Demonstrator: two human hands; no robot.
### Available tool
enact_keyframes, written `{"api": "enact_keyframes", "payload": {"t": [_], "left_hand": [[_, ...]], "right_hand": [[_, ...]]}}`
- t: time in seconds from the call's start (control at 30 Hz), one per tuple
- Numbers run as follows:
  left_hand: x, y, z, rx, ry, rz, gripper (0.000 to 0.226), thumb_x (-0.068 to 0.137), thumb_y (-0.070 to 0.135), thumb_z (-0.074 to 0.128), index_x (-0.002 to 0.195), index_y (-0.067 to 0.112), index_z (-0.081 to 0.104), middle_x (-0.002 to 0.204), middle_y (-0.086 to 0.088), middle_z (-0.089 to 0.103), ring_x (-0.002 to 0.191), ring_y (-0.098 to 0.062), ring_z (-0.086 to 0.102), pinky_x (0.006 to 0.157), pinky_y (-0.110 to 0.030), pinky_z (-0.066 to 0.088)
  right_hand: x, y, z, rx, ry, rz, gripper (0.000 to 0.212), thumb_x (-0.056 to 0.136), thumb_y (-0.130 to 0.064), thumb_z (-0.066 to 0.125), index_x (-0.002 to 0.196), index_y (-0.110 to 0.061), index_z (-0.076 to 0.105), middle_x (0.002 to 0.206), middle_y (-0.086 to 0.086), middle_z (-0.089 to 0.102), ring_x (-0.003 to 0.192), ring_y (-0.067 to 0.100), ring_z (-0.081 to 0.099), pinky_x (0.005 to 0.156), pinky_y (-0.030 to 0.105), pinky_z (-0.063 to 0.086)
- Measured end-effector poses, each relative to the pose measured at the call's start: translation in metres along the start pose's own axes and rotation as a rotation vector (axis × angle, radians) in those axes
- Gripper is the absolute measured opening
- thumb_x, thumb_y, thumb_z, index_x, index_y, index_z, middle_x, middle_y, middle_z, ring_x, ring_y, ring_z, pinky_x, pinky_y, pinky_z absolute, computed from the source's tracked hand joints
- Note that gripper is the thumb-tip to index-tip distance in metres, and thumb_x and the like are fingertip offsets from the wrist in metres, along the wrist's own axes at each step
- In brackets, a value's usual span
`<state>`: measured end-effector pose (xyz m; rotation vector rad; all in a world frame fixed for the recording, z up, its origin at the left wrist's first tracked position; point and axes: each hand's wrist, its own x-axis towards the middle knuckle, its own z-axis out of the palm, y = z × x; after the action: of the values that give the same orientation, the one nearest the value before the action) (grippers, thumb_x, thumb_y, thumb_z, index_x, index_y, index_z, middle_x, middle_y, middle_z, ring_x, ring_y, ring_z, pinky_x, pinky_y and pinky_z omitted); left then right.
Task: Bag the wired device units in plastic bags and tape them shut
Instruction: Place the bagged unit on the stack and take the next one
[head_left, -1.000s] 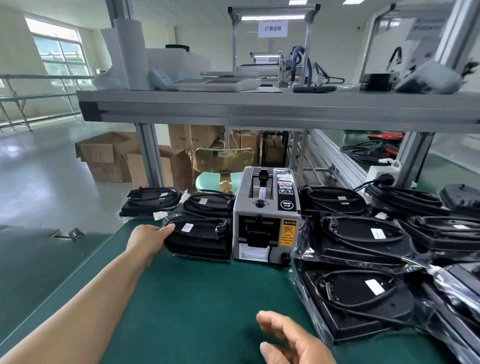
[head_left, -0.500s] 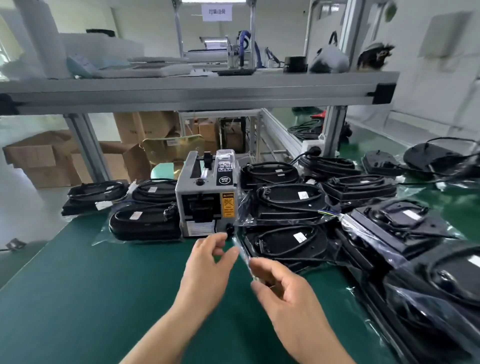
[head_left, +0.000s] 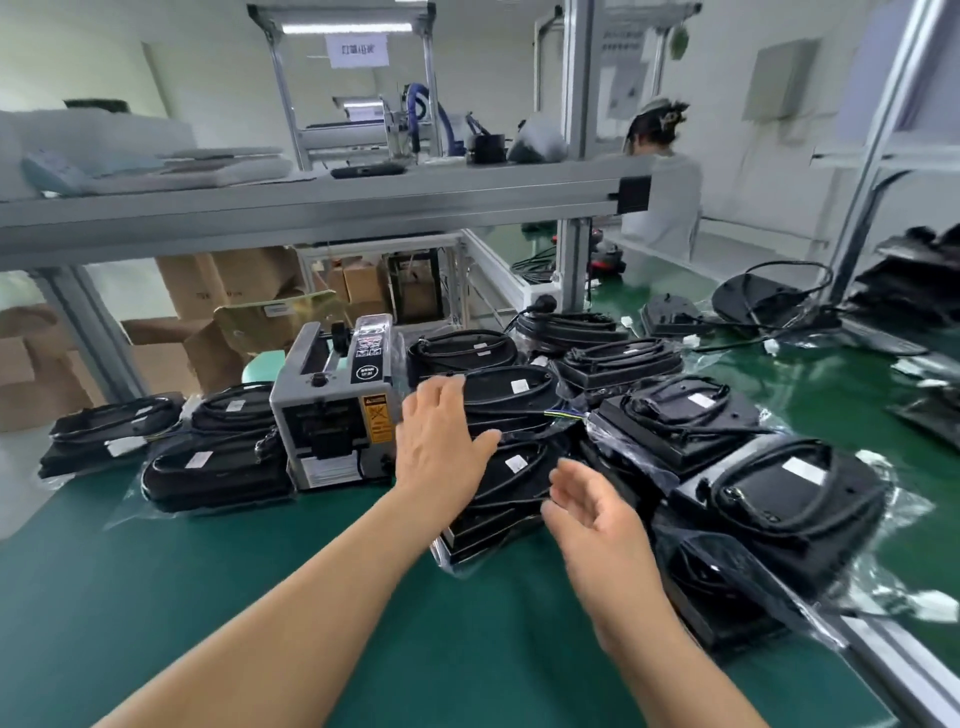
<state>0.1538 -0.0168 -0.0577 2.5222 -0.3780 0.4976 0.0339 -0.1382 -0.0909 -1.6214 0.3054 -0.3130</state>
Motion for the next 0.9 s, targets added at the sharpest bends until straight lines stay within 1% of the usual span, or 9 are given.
{"api": "enact_keyframes", "payload": {"t": [0.13,0.27,0.37,0.47,0.57,0.63,0.73,0.83,0.9], "left_hand": [[0.031,0.011,0.01,0.329,-0.189,0.21,0.089,0.085,0.047,0.072,0.155,0.022,0.023,0.162,0.002,0.019,0.149,-0.023,0.013,0.119,-0.042,0.017],[0.053,0.017,0.022,0.448,-0.349,0.183,0.099,0.083,0.055,0.071,0.158,0.021,0.015,0.166,0.001,0.008,0.153,-0.026,0.001,0.123,-0.047,0.007],[0.06,0.019,0.029,0.471,-0.432,0.174,0.097,0.084,0.056,0.07,0.158,0.022,0.016,0.167,-0.001,0.007,0.154,-0.026,0.001,0.123,-0.05,0.006],[0.063,0.021,0.033,0.496,-0.462,0.191,0.081,0.091,0.048,0.065,0.157,0.029,0.022,0.166,0.001,0.016,0.153,-0.024,0.01,0.122,-0.053,0.002],[0.063,0.019,0.035,0.476,-0.425,0.201,0.069,0.094,0.044,0.061,0.154,0.028,0.029,0.162,0.003,0.027,0.149,-0.023,0.021,0.122,-0.052,0.004],[0.061,0.017,0.036,0.439,-0.343,0.209,0.06,0.096,0.041,0.06,0.148,0.023,0.037,0.155,0.003,0.039,0.144,-0.021,0.031,0.12,-0.048,0.01],[0.058,0.016,0.035,0.384,-0.247,0.197,0.052,0.095,0.039,0.061,0.139,0.019,0.043,0.144,0.002,0.05,0.137,-0.021,0.039,0.117,-0.045,0.019],[0.056,0.014,0.021,0.269,-0.195,0.157,0.051,0.095,0.038,0.062,0.137,0.016,0.045,0.137,-0.004,0.057,0.128,-0.026,0.05,0.104,-0.04,0.034],[0.052,0.014,0.005,0.14,-0.178,0.087,0.056,0.095,0.039,0.063,0.142,0.017,0.043,0.138,-0.006,0.057,0.127,-0.029,0.052,0.1,-0.04,0.039]], "right_hand": [[0.025,-0.015,-0.002,0.088,0.037,0.054,0.056,0.094,-0.007,0.058,0.145,-0.025,0.046,0.13,-0.011,0.056,0.123,0.006,0.054,0.111,0.039,0.043],[0.045,-0.024,0.001,0.164,0.066,0.119,0.06,0.092,-0.009,0.057,0.148,-0.026,0.041,0.129,-0.011,0.052,0.119,0.006,0.051,0.109,0.037,0.044],[0.063,-0.026,0.006,0.275,0.052,0.206,0.062,0.093,-0.007,0.057,0.15,-0.023,0.038,0.124,-0.008,0.052,0.119,0.013,0.052,0.108,0.037,0.043],[0.082,-0.028,0.011,0.394,0.059,0.33,0.043,0.094,-0.002,0.052,0.135,-0.014,0.051,0.104,-0.001,0.059,0.097,0.014,0.058,0.098,0.033,0.047],[0.093,-0.027,0.014,0.461,0.082,0.428,0.016,0.095,0.002,0.049,0.105,-0.007,0.059,0.088,0.005,0.057,0.104,0.014,0.056,0.096,0.037,0.048],[0.095,-0.022,0.015,0.473,0.102,0.436,0.022,0.094,0.001,0.051,0.113,-0.008,0.057,0.1,0.007,0.059,0.108,0.021,0.059,0.099,0.038,0.045],[0.096,-0.016,0.018,0.467,0.13,0.419,0.023,0.091,-0.002,0.058,0.11,-0.014,0.052,0.112,0.007,0.058,0.122,0.027,0.054,0.095,0.034,0.044],[0.096,-0.012,0.019,0.484,0.107,0.369,0.062,0.089,-0.011,0.071,0.143,-0.007,0.041,0.141,0.009,0.045,0.134,0.025,0.044,0.11,0.036,0.038],[0.096,-0.013,0.022,0.477,0.051,0.283,0.07,0.083,-0.024,0.08,0.14,-0.009,0.042,0.139,0.008,0.043,0.133,0.022,0.043,0.118,0.04,0.031]]}}
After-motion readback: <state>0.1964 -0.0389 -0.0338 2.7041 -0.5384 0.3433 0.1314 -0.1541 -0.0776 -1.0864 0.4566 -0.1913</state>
